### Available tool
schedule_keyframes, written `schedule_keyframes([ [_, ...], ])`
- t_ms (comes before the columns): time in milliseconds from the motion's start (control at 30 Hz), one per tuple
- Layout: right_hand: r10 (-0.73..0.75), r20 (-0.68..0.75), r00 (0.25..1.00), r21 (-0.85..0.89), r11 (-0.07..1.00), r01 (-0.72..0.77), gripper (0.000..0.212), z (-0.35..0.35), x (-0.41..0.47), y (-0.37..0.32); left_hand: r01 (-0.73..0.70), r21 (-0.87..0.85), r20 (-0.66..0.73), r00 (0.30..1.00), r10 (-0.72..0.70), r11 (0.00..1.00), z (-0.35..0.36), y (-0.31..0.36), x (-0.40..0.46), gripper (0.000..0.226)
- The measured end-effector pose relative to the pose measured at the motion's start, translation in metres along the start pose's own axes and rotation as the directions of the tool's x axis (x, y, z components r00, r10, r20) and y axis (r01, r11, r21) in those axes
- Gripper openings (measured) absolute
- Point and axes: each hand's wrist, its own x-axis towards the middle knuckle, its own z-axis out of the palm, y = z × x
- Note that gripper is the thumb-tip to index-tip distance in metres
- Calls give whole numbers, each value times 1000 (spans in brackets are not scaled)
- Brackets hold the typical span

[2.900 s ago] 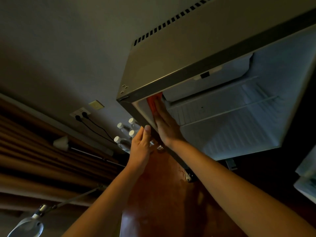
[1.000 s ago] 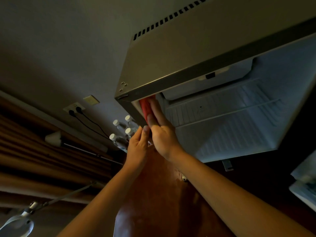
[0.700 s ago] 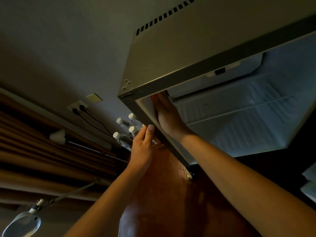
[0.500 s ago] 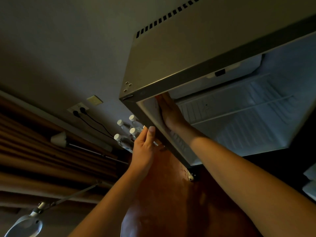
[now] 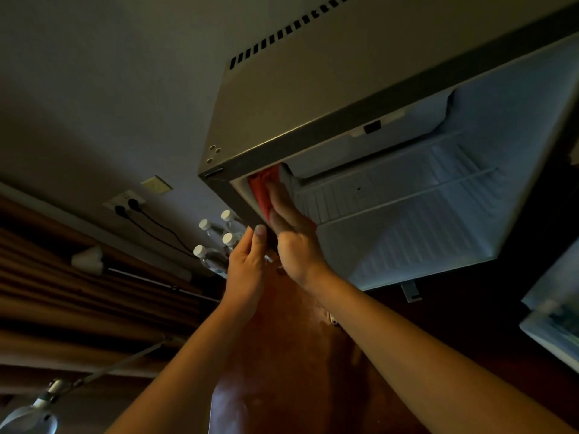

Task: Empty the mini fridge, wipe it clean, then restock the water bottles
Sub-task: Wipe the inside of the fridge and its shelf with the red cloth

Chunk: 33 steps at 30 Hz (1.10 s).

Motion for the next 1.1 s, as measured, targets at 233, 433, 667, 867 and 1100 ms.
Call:
schedule_keyframes([
  [233, -74, -11, 997, 31, 997, 75, 53, 9, 9, -2, 20, -17, -7, 1000, -20, 1000, -1, 0, 1, 35],
  [433, 28, -38, 999, -73, 997, -31, 55, -5, 48, -1, 22, -48, 22, 1000, -21, 999, 0, 0, -1, 40],
  [667, 193, -143, 971, 4, 981, -195, 47, -10, 73, 6, 43, -99, 12, 999, -42, 994, 1, -1, 0, 44],
  [867, 217, -149, 965, -54, 972, -227, 51, -7, 65, 7, 28, -114, 21, 999, -25, 993, 0, 0, -1, 43],
  [1100, 121, -145, 982, -199, 969, -149, 48, -11, 28, 7, -13, -85, 37, 999, 16, 996, 3, 0, -4, 37],
])
